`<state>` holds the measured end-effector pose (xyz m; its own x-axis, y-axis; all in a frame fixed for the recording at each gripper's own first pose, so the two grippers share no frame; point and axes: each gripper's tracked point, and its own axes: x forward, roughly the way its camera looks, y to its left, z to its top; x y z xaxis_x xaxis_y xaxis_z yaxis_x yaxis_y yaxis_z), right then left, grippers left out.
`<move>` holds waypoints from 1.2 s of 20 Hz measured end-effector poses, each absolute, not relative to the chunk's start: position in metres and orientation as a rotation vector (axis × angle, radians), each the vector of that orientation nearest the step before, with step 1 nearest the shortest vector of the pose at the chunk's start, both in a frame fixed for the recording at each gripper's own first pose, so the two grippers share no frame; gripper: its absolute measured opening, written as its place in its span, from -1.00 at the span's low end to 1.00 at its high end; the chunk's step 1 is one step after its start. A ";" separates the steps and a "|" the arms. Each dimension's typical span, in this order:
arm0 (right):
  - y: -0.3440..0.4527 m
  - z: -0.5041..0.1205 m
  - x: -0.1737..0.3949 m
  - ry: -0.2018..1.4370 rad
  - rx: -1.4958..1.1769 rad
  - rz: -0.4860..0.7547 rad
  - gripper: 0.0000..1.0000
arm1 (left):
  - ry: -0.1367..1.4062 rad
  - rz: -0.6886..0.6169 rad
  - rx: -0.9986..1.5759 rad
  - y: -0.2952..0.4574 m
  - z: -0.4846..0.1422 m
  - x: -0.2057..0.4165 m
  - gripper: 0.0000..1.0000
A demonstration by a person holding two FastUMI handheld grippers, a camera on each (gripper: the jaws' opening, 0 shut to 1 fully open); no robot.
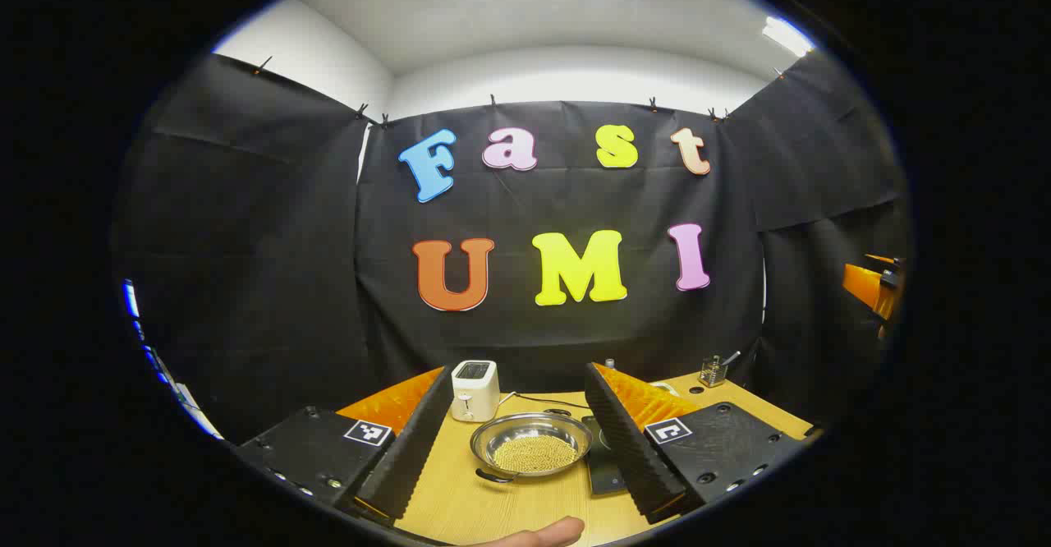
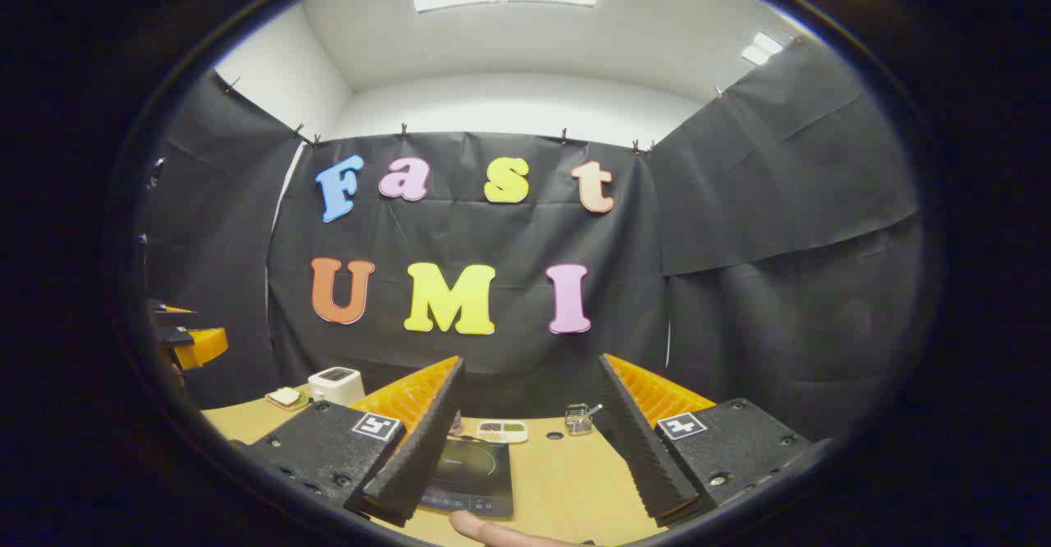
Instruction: First push the handle of the pot to place it horizontally, then grasp the pot with both hands and set it on the induction cooktop.
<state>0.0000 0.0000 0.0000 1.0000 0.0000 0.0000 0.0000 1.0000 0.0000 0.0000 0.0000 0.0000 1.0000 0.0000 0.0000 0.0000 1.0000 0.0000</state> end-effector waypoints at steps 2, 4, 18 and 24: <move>0.002 -0.002 -0.001 0.009 0.000 0.010 0.93 | 0.006 -0.011 -0.001 -0.001 -0.001 0.000 0.92; 0.002 -0.002 -0.001 0.015 0.001 0.010 0.93 | 0.015 -0.023 0.002 -0.002 -0.002 -0.001 0.92; -0.002 -0.010 0.009 0.036 0.009 0.008 0.92 | 0.040 0.025 0.000 0.009 -0.026 0.020 0.92; 0.001 -0.019 0.012 0.047 0.011 0.008 0.93 | 0.180 -0.042 -0.006 -0.005 -0.075 0.043 0.34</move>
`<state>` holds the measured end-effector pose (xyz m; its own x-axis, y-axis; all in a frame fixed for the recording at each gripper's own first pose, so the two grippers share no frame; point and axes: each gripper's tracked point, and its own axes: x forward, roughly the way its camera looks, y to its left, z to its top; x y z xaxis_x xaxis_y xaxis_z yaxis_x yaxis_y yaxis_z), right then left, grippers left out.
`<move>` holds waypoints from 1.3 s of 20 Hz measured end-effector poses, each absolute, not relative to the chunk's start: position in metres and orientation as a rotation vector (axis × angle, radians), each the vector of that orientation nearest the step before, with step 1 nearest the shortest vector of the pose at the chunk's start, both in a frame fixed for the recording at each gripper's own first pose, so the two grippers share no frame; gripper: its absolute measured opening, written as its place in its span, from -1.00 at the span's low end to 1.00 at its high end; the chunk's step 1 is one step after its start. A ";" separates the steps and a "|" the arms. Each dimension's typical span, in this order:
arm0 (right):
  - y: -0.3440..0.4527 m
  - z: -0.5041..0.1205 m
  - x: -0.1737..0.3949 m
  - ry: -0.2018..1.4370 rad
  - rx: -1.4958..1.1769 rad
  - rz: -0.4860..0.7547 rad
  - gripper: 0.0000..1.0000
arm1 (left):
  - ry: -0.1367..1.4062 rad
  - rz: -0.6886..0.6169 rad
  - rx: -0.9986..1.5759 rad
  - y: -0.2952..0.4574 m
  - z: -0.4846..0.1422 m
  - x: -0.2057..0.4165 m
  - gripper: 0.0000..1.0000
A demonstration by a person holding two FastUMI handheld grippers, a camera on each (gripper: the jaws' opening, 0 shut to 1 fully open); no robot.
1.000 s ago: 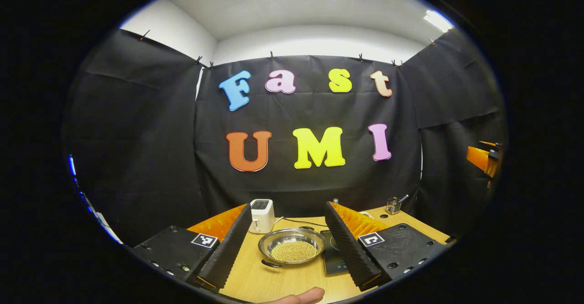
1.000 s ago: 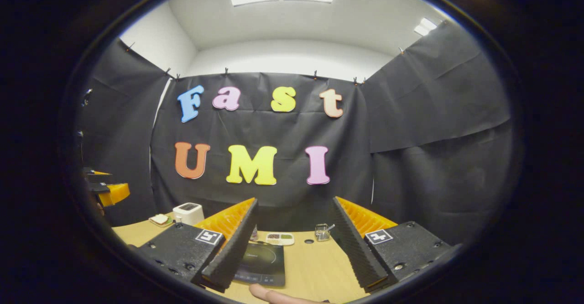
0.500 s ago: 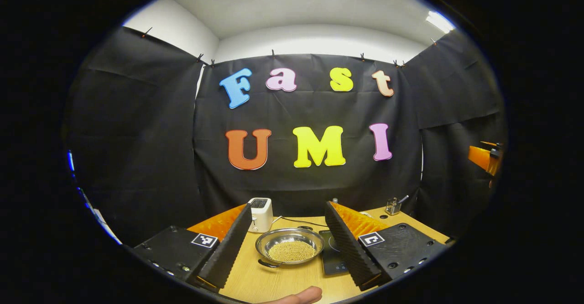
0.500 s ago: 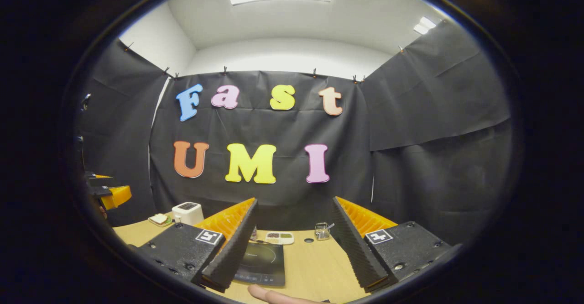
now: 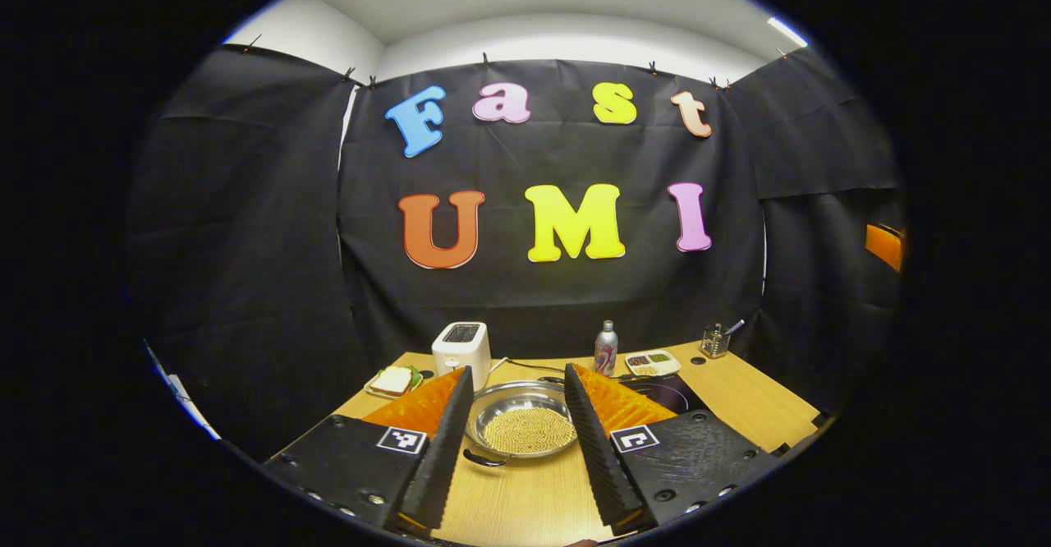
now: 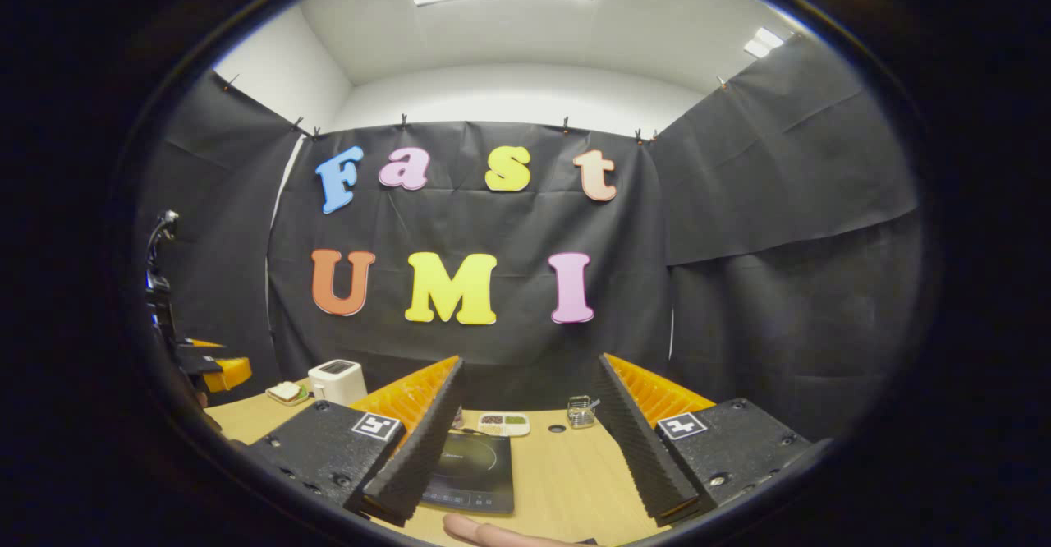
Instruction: First push the handle of the pot to place it horizontally, then grasp the pot with both hands and set it on the induction cooktop.
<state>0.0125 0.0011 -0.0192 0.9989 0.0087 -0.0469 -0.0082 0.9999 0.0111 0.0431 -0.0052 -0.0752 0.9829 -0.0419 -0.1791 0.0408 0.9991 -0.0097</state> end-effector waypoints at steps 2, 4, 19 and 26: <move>0.003 -0.024 0.016 0.056 0.011 0.010 0.93 | 0.236 -0.055 0.011 -0.008 -0.096 0.051 0.18; 0.003 -0.030 0.018 0.067 0.008 0.011 0.92 | 0.276 -0.033 0.020 -0.003 -0.116 0.063 -0.21; 0.003 -0.087 0.053 0.189 0.005 0.001 0.93 | 0.789 -0.118 -0.010 -0.021 -0.310 0.109 -1.00; 0.005 -0.086 0.060 0.192 -0.025 -0.006 0.93 | 0.911 -0.120 -0.036 -0.020 -0.356 0.111 -1.00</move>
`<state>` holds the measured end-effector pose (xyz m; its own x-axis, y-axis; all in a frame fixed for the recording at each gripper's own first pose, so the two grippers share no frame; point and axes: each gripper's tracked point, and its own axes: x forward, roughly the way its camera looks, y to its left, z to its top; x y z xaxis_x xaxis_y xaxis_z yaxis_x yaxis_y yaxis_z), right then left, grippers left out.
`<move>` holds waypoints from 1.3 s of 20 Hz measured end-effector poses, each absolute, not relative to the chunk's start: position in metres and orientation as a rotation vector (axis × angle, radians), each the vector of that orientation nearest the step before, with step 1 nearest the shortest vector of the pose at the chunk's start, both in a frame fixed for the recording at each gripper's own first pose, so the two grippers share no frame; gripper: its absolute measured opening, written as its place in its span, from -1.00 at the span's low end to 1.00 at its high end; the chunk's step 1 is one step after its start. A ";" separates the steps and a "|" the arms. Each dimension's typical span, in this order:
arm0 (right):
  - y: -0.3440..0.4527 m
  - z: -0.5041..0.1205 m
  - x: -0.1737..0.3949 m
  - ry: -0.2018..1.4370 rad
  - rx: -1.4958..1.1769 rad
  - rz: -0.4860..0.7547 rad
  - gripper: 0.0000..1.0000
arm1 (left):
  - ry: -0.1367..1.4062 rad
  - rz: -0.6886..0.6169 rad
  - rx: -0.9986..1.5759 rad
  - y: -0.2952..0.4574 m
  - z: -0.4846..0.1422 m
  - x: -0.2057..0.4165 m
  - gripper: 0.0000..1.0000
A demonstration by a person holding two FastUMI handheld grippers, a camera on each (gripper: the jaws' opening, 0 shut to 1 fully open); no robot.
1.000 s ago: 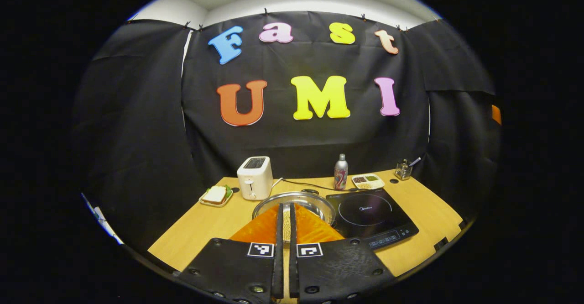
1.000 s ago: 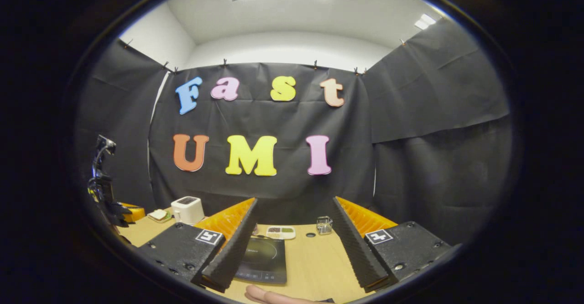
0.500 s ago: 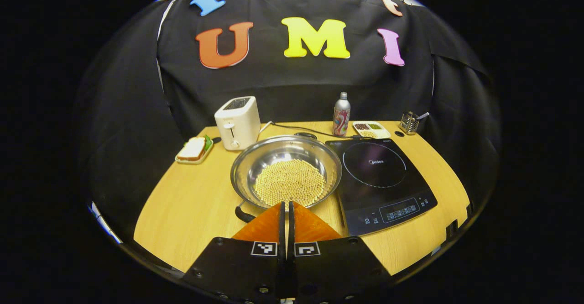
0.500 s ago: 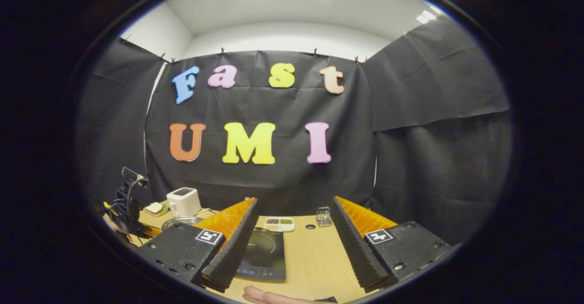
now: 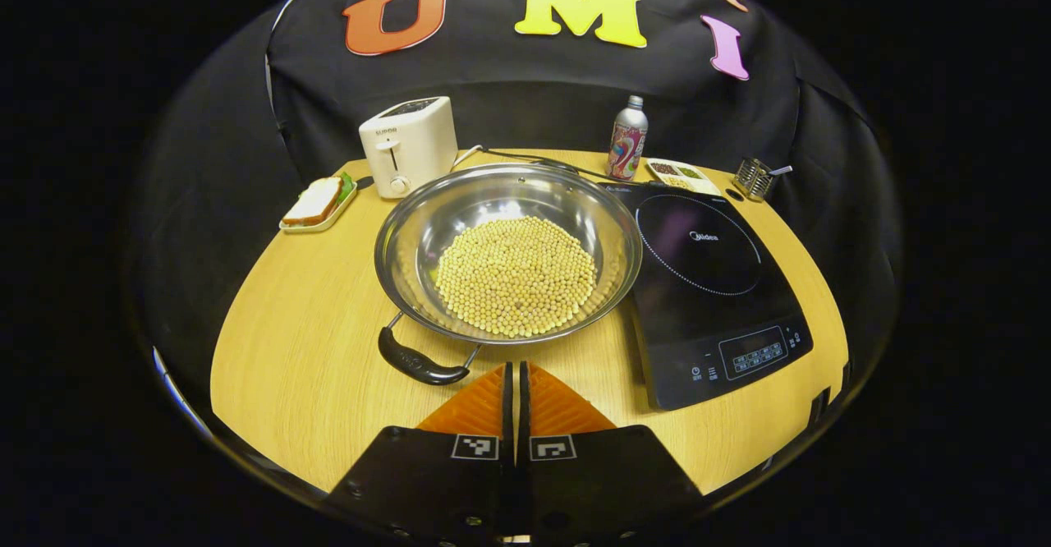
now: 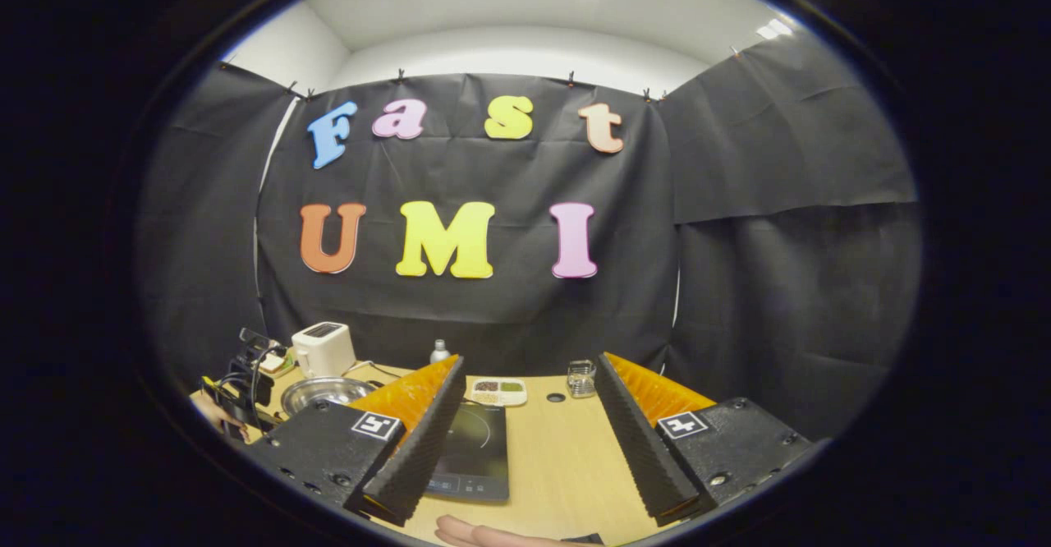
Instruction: First push the handle of the pot to place it horizontally, then grasp the pot with both hands and set it on the induction cooktop.
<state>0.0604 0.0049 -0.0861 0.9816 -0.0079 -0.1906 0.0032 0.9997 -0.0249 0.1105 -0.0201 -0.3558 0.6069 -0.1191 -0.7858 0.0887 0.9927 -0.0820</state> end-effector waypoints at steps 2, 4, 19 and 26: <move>0.008 -0.082 0.059 0.182 -0.034 -0.001 0.93 | 0.943 -0.115 -0.043 -0.017 -0.366 0.110 -1.00; 0.008 -0.077 0.057 0.169 -0.044 -0.004 0.93 | 0.970 -0.088 -0.049 -0.007 -0.375 0.110 -1.00; 0.018 -0.039 0.050 0.078 -0.029 -0.005 0.93 | 1.007 -0.013 -0.123 0.030 -0.391 0.125 -1.00; 0.031 -0.035 0.063 0.067 -0.026 0.006 0.93 | 1.021 0.016 -0.168 0.059 -0.395 0.144 -1.00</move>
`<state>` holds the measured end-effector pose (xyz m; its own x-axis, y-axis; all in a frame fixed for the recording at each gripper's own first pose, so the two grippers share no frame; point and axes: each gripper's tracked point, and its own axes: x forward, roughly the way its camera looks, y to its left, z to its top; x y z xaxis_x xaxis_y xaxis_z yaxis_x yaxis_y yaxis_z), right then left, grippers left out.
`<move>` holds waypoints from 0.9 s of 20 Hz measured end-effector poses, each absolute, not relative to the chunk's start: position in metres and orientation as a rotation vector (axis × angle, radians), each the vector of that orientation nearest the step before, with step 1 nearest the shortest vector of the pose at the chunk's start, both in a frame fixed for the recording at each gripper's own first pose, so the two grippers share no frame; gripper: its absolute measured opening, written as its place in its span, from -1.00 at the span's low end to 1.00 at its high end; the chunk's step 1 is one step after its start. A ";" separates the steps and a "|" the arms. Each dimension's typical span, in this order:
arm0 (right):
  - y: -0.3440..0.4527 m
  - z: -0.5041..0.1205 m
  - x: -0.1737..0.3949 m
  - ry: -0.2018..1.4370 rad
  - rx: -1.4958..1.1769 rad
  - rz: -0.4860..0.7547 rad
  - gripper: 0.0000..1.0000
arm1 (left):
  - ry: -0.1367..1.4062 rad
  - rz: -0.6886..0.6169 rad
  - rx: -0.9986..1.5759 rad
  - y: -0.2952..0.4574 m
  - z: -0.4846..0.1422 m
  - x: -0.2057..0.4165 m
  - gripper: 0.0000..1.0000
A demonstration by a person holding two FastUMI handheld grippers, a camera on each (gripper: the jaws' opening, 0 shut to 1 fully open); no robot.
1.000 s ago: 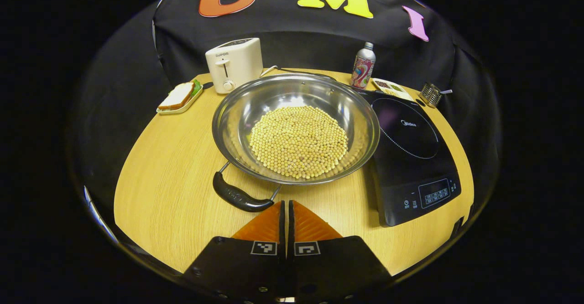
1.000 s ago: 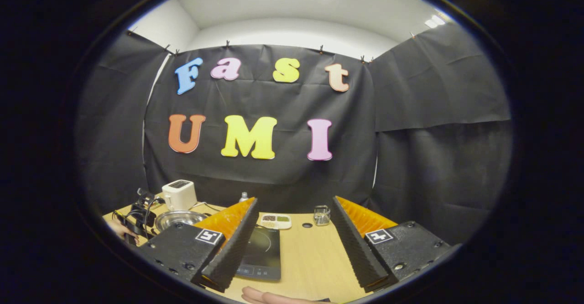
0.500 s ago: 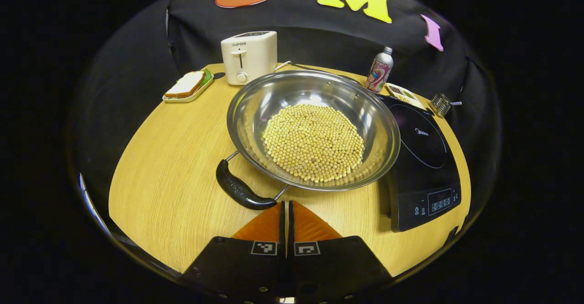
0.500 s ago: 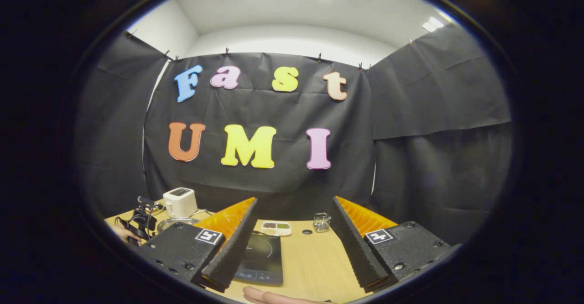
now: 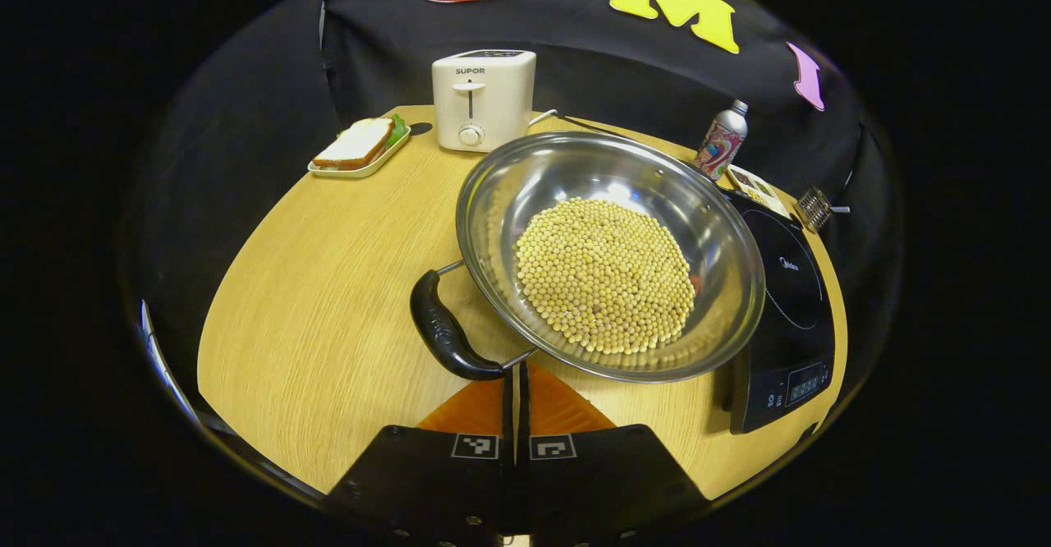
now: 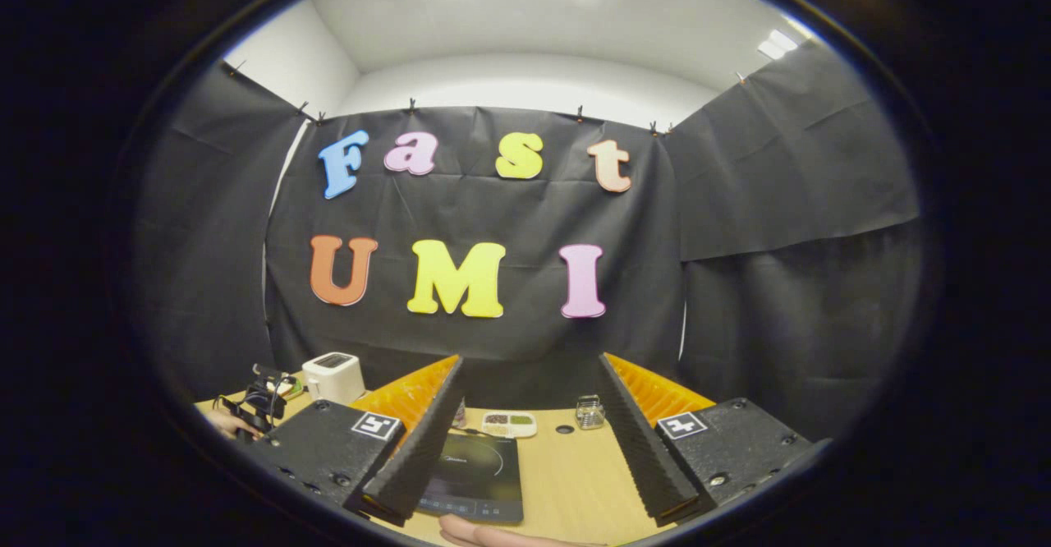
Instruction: First push the handle of the pot to place it horizontally, then grasp the pot with both hands and set it on the induction cooktop.
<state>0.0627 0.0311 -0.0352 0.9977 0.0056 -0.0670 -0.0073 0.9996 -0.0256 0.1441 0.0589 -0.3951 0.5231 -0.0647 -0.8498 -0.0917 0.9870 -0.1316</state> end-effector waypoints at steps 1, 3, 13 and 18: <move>0.031 -0.035 0.065 0.068 -0.029 0.000 0.97 | 1.023 0.013 -0.170 0.063 -0.396 0.148 -1.00; 0.033 -0.032 0.070 0.062 -0.014 -0.009 0.93 | 1.027 0.017 -0.177 0.073 -0.398 0.154 -1.00; 0.054 -0.055 0.102 0.088 0.009 -0.009 0.93 | 1.044 0.047 -0.162 0.113 -0.405 0.209 -1.00; 0.056 -0.069 0.119 0.097 -0.002 -0.032 0.97 | 1.038 0.060 -0.167 0.123 -0.410 0.230 -1.00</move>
